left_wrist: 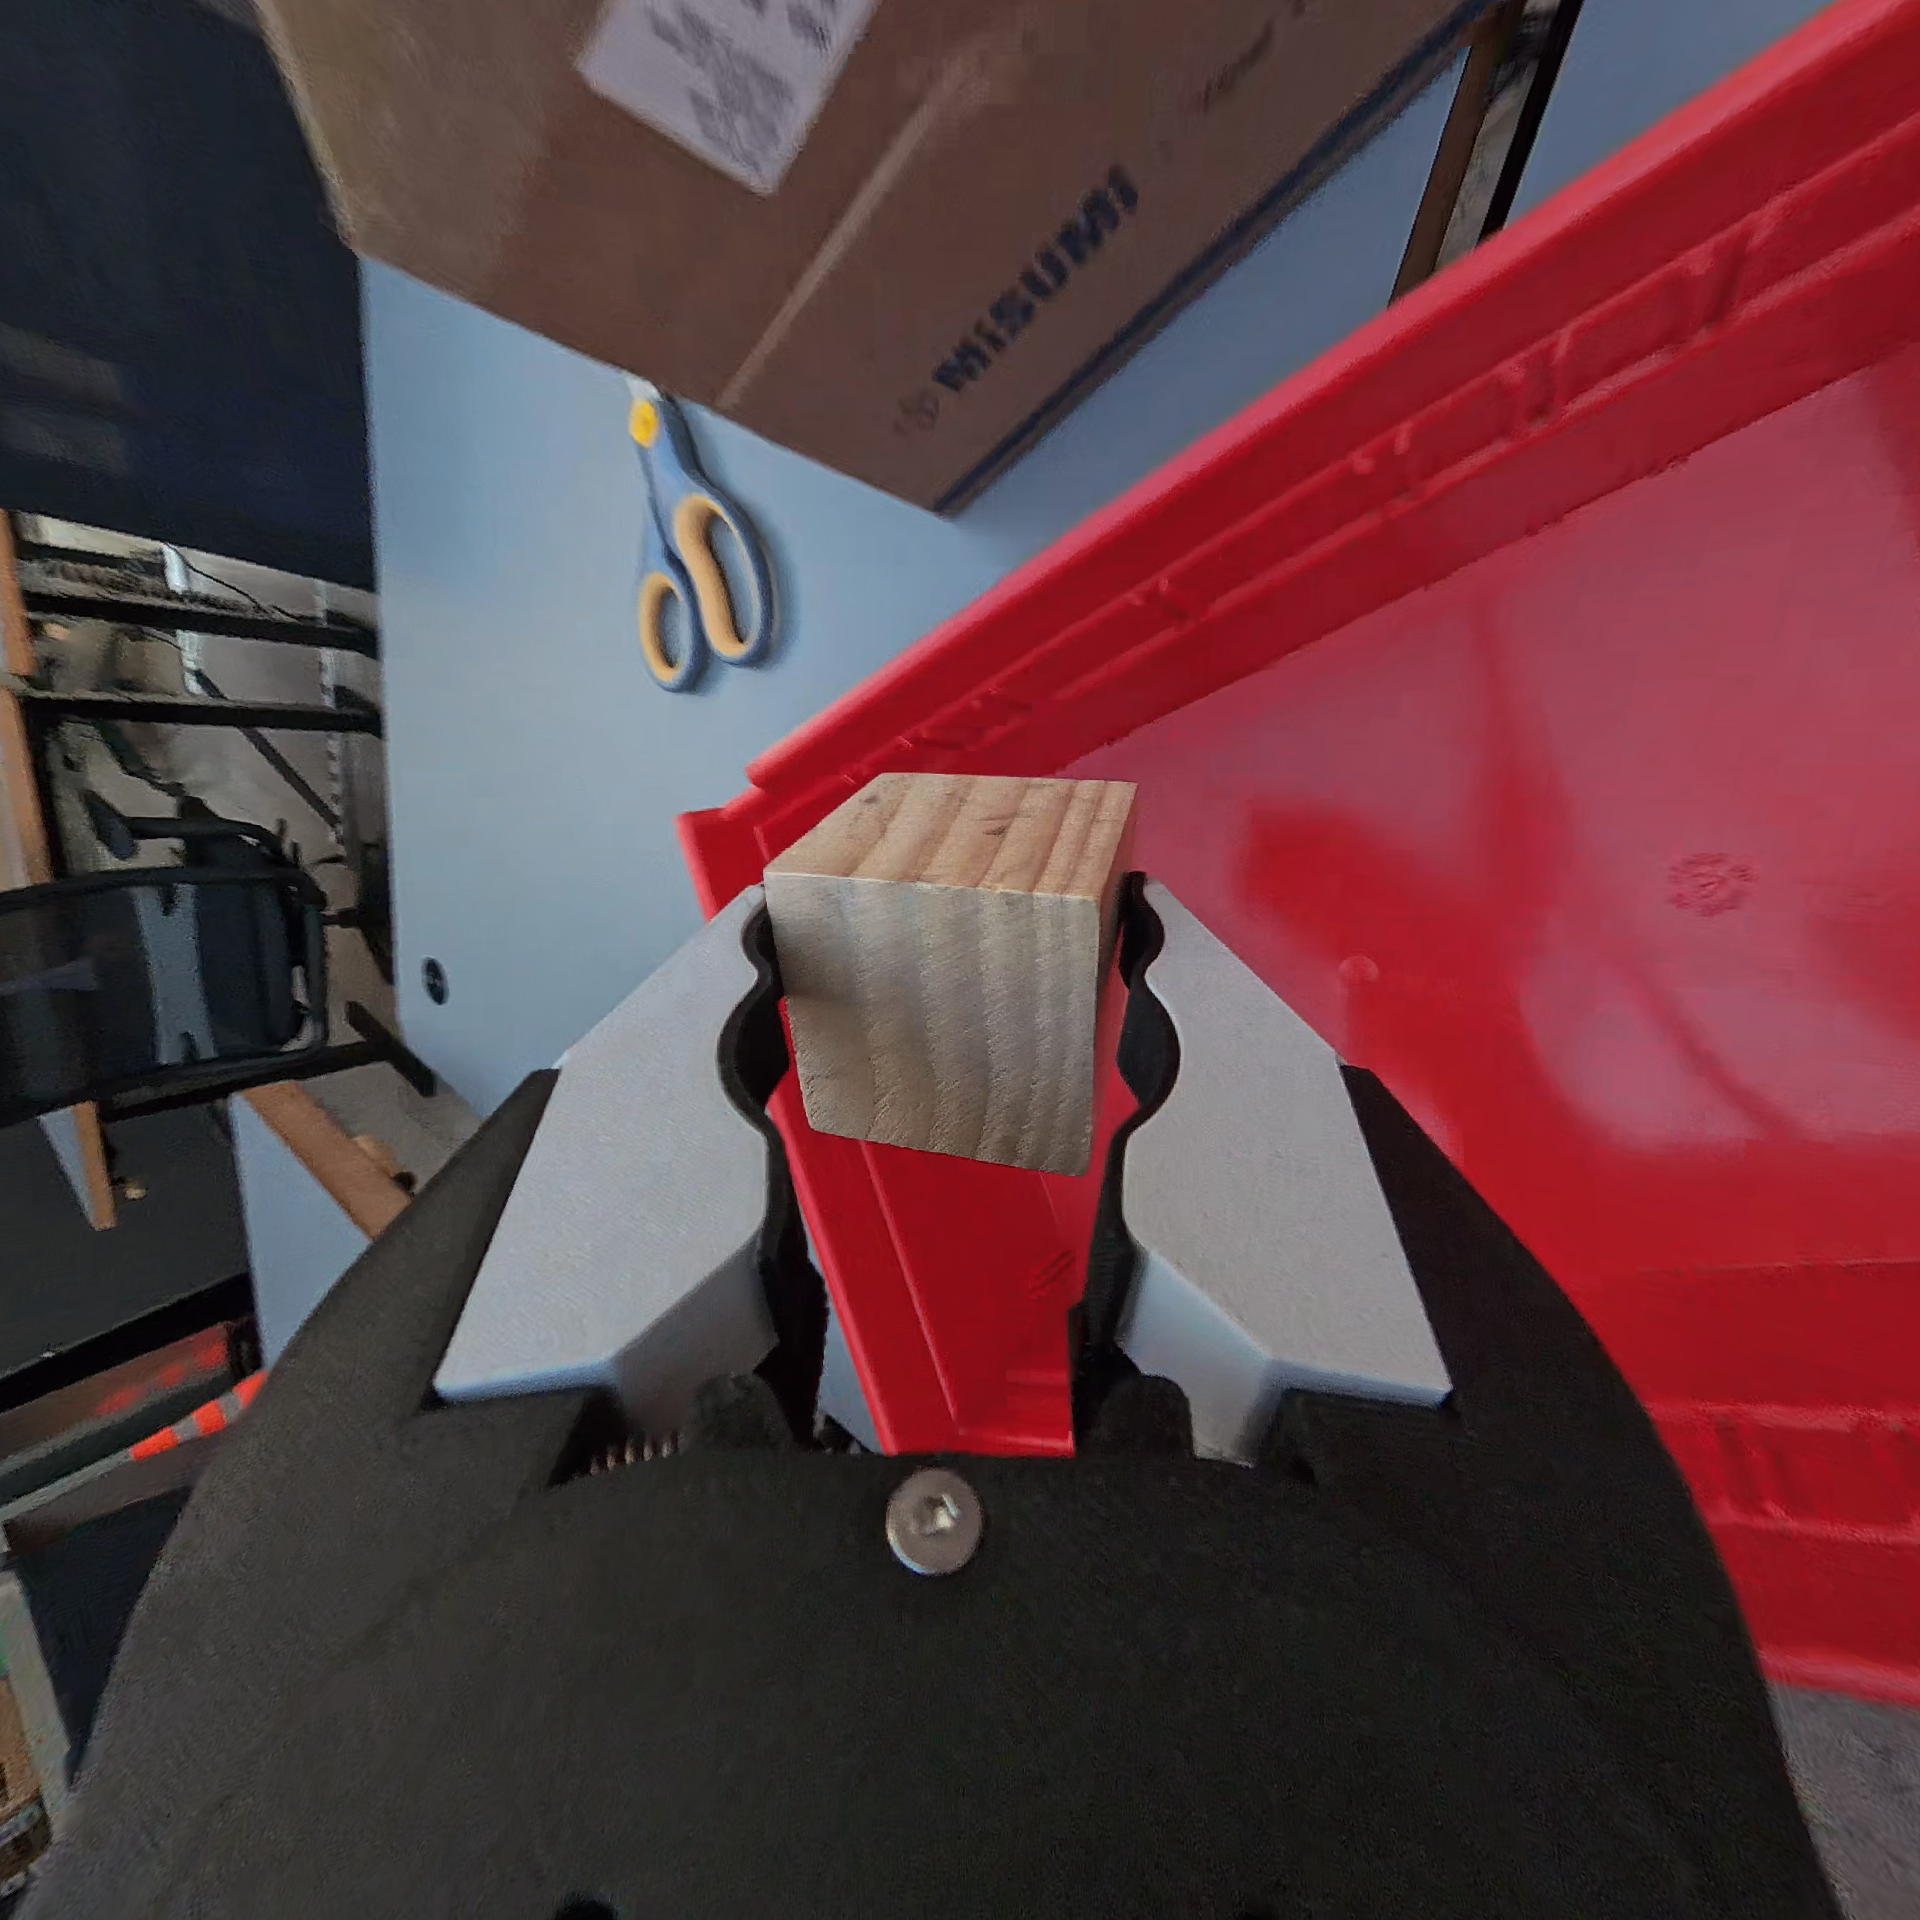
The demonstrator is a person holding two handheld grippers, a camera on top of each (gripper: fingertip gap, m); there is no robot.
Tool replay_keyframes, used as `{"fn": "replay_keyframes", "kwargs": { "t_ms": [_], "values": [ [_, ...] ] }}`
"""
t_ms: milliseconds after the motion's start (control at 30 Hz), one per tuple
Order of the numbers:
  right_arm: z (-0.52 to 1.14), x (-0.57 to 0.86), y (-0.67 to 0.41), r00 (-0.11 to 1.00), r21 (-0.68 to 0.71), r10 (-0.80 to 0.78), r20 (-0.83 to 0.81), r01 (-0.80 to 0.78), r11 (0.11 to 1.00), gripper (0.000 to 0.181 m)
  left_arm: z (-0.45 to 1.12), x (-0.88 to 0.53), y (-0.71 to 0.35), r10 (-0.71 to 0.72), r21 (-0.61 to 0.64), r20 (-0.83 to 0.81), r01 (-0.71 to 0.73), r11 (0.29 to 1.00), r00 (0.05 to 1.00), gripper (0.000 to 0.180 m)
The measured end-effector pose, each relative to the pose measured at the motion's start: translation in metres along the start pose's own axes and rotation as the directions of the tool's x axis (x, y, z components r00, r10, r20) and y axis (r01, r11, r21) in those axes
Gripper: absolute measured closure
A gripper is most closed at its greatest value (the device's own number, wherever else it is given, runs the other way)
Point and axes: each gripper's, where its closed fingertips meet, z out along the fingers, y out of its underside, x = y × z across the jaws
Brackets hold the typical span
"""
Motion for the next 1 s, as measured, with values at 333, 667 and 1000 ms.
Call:
{"fn": "replay_keyframes", "kwargs": {
  "t_ms": [333, 667, 1000],
  "values": [
    [-0.139, 0.030, 0.227, 0.971, -0.100, 0.130, -0.200, -0.152, 0.983, 0.095, -0.258, 0.114, -0.232, 0.129, 0.482, 0.139, -0.181, 0.857, 0.982, 0.117],
    [-0.364, 0.064, 0.462, 0.630, -0.102, 0.462, -0.625, -0.652, 0.751, 0.098, -0.574, 0.488, -0.511, 0.534, 0.923, 0.106, -0.283, 0.262, 0.839, 0.118],
    [-0.503, 0.032, 0.620, 0.038, 0.116, 0.562, -0.826, -0.965, 0.235, 0.108, -0.850, 0.789, -0.526, 0.855, 0.980, 0.134, 0.064, -0.190, 0.501, 0.118]
  ]
}}
